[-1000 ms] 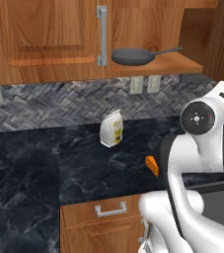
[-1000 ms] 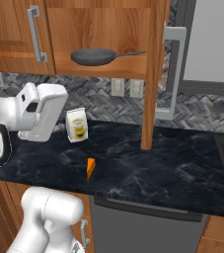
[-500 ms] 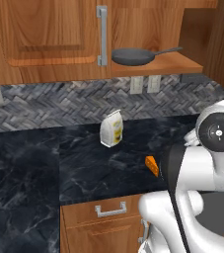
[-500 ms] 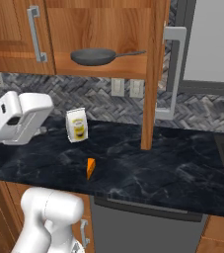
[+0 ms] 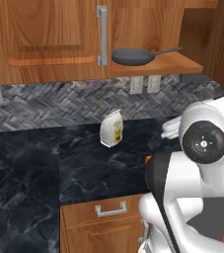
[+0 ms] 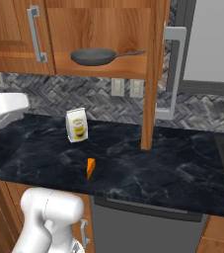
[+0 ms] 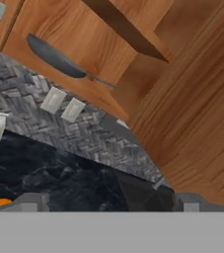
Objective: Pick the pan from the cabinet and place it on the stove. Then turn on the stove burner for the pan.
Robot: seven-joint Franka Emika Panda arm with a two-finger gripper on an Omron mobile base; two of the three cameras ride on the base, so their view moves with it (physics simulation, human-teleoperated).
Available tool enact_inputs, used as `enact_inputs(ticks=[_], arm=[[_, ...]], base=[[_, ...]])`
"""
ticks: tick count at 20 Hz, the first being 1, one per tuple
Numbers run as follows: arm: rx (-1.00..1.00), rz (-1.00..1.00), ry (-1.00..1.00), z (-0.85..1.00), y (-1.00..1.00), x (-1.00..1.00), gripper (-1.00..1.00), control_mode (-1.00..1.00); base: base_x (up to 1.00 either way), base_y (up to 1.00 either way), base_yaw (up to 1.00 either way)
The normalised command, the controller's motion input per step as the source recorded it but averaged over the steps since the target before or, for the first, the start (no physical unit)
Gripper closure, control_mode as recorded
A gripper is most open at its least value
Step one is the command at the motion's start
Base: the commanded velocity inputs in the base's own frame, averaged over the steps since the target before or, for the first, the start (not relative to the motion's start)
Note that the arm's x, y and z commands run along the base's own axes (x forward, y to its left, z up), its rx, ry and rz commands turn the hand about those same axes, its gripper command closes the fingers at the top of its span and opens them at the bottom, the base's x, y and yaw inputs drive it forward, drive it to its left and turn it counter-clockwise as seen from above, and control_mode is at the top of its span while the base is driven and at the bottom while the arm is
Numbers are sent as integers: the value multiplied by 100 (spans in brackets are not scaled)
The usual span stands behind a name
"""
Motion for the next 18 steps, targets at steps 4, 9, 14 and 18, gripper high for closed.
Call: enact_inputs(ticks=[4, 9, 14, 18], arm=[[18, 0, -21, 24, 43, 1, -100, -100], [21, 1, -17, 17, 38, 4, -100, -100], [23, 8, -17, 13, 29, 10, -100, -100], [19, 14, -16, 9, 18, 21, -100, -100]], base=[[0, 0, 0], [0, 0, 0], [0, 0, 0], [0, 0, 0]])
